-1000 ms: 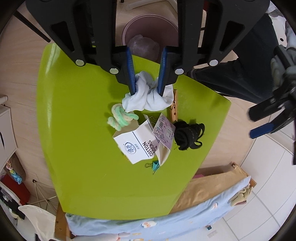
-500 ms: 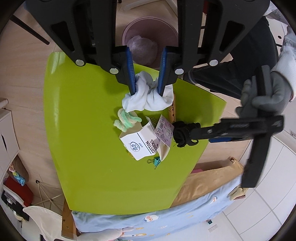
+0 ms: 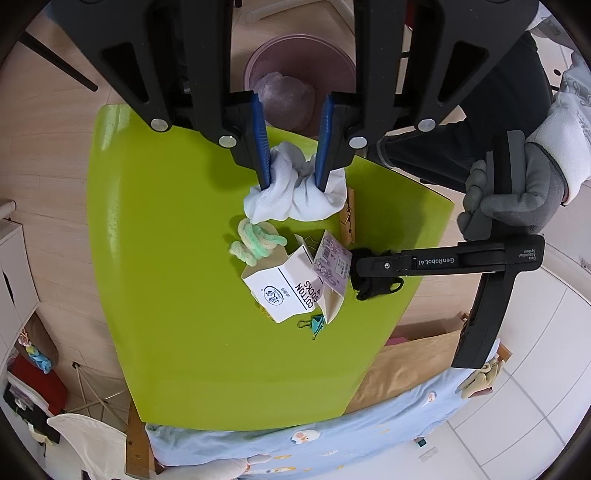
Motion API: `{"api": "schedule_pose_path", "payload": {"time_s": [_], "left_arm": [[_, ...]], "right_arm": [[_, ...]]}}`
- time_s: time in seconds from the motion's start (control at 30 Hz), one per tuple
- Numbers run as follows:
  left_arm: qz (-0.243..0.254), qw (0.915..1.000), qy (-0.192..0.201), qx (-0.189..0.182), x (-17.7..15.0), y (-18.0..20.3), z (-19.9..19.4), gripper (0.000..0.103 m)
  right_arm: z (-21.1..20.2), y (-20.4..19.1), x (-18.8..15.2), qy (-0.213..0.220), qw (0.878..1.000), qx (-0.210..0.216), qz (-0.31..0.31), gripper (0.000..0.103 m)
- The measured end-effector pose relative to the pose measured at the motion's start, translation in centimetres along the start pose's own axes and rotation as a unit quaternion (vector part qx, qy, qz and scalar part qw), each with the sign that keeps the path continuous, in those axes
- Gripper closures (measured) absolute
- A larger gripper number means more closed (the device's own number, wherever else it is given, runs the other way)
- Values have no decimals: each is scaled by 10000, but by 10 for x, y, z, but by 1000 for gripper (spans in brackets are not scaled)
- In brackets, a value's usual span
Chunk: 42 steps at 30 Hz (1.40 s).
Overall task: Collect trash
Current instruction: 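Grasp the white socks with the right tool while the left tool grasps the black scrunchie, then carry both items over the pink wastebasket and open both tools to drop them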
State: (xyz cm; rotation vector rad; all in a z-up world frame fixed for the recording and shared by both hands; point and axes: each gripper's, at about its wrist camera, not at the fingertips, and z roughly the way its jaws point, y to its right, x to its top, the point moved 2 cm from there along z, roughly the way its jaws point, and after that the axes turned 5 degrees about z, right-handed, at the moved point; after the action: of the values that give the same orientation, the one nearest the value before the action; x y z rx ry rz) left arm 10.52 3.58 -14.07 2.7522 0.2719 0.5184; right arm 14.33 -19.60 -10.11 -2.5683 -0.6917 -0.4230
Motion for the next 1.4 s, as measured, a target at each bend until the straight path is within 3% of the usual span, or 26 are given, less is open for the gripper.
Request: {"api": "schedule_pose_path", "payload": {"time_s": [0.17,0.6,0.93,1.4], "left_arm": [[137,9997,135,153,-3,-2,-11,67],[963,9925,576,485,-31,34,-70,67],[1497,9840,830,494,-74,68,-110,67],[1550,9836,793,478,-128,74,-129,67]], "right_arm": [[1,-2,0,8,10000,-10,-12,80],[-25,-14,-8,229,9995,-56,-225,79],[-51,-35,-40,303,9982,-62,-517,79],[-39,-51,-98,-185,9974,146,-677,78]]}}
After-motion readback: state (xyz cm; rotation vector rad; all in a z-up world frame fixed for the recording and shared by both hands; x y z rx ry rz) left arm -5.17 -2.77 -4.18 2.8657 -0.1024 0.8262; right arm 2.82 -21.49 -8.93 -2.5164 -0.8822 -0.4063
